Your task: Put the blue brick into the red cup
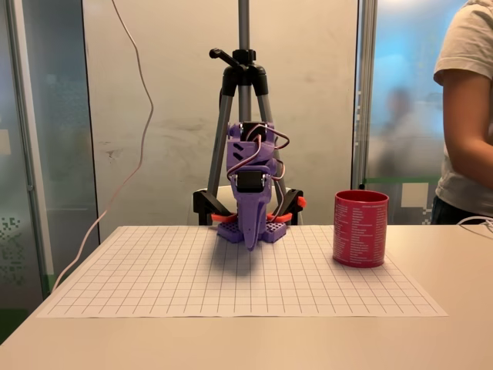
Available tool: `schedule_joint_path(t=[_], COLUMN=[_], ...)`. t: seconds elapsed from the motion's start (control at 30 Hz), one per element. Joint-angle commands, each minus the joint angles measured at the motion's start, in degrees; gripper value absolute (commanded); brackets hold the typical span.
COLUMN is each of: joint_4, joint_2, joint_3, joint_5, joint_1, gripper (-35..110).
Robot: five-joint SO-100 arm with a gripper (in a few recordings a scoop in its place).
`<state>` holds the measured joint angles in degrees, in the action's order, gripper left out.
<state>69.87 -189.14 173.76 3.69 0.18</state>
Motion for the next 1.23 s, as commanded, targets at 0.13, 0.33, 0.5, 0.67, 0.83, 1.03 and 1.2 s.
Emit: schedule_joint_path(t=[0.13, 0.33, 0.5, 0.67, 0.83, 1.03, 1.2], joint_4=[-0.8, -0.8, -0.8, -0.8, -0.8, -0.8, -0.8], joint_2=[-0.1, -0.1, -0.1, -0.1, -0.1, -0.1, -0.1], joint_3=[-0.4, -0.4, -0.4, -0.4, -0.4, -0.4, -0.4], joint_5=[0.1, 0.1, 0.1, 0.1, 0.1, 0.1, 0.1], joint_1=[0.1, 0.1, 0.1, 0.1, 0.1, 0.1, 0.1], gripper=[0, 0, 0, 0, 0, 0, 0])
